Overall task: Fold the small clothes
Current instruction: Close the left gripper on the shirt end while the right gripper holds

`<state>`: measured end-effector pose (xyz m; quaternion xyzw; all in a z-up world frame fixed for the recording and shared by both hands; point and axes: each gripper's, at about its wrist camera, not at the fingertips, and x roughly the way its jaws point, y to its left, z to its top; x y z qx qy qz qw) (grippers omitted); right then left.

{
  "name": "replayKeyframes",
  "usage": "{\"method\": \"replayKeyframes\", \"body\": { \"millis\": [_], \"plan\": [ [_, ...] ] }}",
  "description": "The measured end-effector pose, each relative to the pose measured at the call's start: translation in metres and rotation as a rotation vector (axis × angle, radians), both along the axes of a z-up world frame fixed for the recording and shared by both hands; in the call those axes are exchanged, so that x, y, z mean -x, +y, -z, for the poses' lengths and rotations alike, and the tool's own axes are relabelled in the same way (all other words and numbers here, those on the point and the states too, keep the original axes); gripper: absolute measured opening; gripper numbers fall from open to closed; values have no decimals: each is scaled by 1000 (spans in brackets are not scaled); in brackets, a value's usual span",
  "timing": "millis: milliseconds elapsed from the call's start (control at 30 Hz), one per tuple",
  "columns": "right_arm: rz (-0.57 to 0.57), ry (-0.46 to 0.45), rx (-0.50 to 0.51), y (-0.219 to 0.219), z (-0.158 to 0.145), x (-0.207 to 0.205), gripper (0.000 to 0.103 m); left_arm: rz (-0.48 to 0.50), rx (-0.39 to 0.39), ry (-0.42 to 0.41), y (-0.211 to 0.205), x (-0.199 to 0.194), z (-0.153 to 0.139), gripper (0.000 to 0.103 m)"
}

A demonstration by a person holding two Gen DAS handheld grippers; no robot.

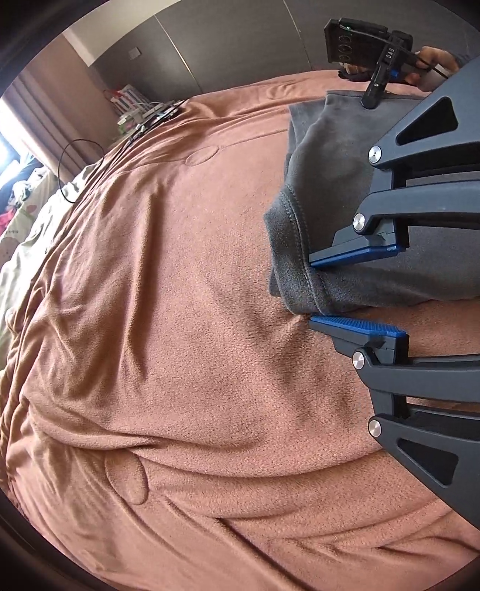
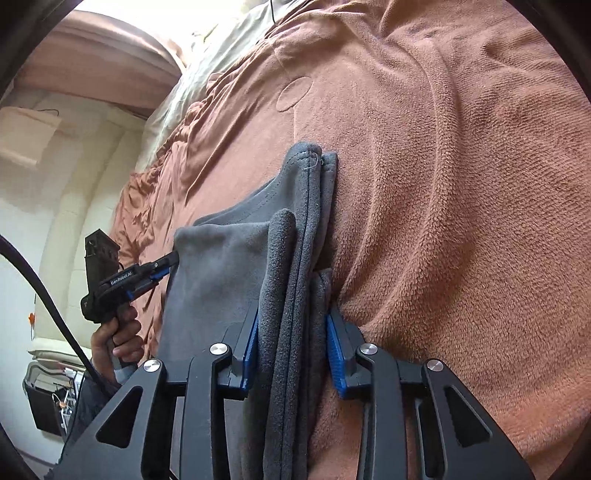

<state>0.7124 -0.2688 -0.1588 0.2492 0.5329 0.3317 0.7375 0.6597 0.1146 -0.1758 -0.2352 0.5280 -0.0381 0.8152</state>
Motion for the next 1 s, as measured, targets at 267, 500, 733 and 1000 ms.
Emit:
{"method": "replayKeyframes", "body": {
  "millis": [267, 500, 733, 1000],
  "plan": [
    [-24, 38, -28, -5, 0, 6, 34, -4, 124, 69, 16, 23, 7, 37],
    [-11, 36, -71, 2, 7, -4, 34, -6, 208, 54, 8, 24, 15, 37],
    [13, 22, -73, 14, 13, -12, 25, -11, 197, 19, -1, 7, 14, 32],
    [31, -129, 10, 26, -26, 18, 14, 7, 212, -104, -4, 25, -28, 9]
  ]
}}
